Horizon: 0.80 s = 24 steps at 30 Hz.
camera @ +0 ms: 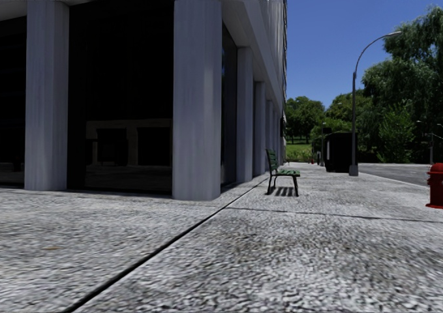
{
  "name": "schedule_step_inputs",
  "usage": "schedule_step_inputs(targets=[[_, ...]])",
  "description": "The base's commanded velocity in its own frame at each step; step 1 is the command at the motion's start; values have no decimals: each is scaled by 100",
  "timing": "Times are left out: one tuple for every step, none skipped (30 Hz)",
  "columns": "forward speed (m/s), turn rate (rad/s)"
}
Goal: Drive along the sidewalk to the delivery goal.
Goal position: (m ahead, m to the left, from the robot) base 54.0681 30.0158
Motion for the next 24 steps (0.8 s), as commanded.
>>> schedule_step_inputs(targets=[[145, 32], [145, 35], [145, 35], [145, 36], [145, 36], [145, 36], [145, 37], [145, 42], [145, 45], [145, 45], [145, 45], [145, 46], [145, 46], [145, 46], [145, 46], [145, 47], [145, 51], [145, 53], [145, 53], [145, 53], [145, 53], [145, 53], [145, 53], [145, 54]])
